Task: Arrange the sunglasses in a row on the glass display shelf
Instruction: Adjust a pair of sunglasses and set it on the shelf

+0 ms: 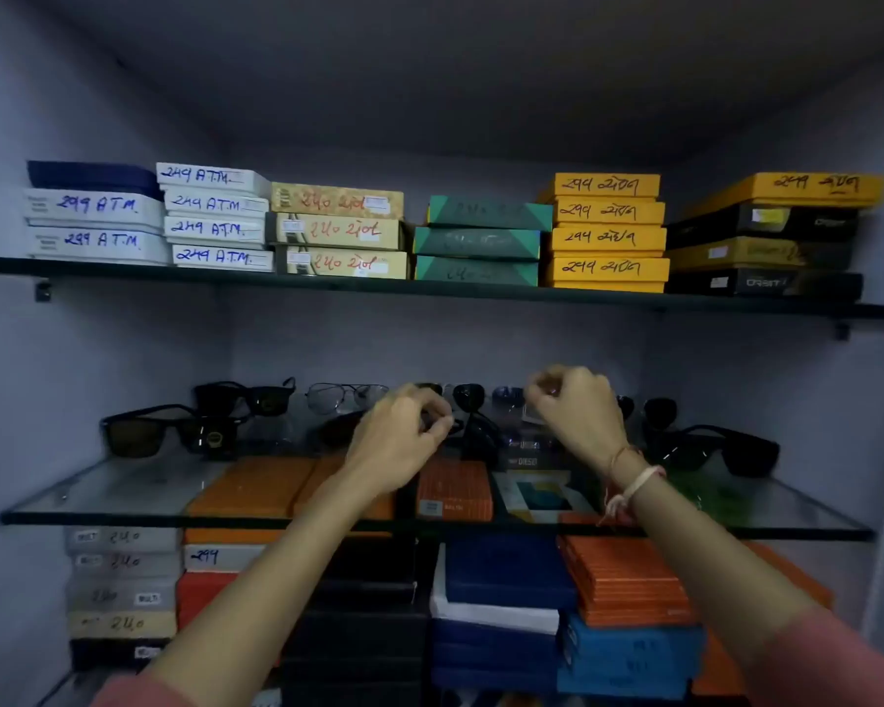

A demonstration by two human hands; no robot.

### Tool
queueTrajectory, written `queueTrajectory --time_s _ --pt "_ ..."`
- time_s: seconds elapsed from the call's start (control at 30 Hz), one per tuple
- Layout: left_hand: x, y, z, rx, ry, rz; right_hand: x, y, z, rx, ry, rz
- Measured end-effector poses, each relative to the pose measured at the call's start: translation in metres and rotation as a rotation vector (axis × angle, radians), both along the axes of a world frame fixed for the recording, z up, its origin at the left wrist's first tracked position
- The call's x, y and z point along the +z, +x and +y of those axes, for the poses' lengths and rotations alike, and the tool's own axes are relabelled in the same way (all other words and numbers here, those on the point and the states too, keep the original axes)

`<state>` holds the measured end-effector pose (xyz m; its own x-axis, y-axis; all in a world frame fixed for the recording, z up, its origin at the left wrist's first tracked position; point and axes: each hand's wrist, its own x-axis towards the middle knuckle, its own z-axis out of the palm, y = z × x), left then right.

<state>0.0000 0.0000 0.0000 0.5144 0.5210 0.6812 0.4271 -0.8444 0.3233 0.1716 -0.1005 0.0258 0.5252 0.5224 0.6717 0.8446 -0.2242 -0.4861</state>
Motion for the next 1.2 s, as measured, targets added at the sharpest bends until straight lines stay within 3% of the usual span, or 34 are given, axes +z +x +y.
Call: queueTrajectory --time_s 0.17,0.33,0.5,0.67,0.93,1.07,1.2 --pt "0.007 0.046 0.017 0.107 -0.354 0.069 -0.003 0.040 0.018 0.183 -0.145 0.459" --pt "0.011 0.073 0.029 0.136 -0.605 0.241 -0.002 0.050 0.030 0.267 -0.256 0.539" --pt "0.009 0.070 0.040 -0.029 -0.890 0.026 -0.007 0.055 0.041 0.322 -0.251 0.649" --pt "0.023 0.047 0.036 -0.133 -0.713 -0.030 0.003 0.073 0.038 0.249 -0.085 0.589" --pt "0.034 0.042 0.022 -0.174 -0.384 0.057 0.032 0.075 0.003 0.326 -0.219 0.640" --pt "0.034 0.050 0.019 -0.360 -0.678 -0.037 0.040 0.080 -0.017 0.355 -0.191 0.660" --pt "0.036 0.060 0.016 -0.371 -0.732 -0.046 0.043 0.086 -0.030 0.400 -0.121 0.667"
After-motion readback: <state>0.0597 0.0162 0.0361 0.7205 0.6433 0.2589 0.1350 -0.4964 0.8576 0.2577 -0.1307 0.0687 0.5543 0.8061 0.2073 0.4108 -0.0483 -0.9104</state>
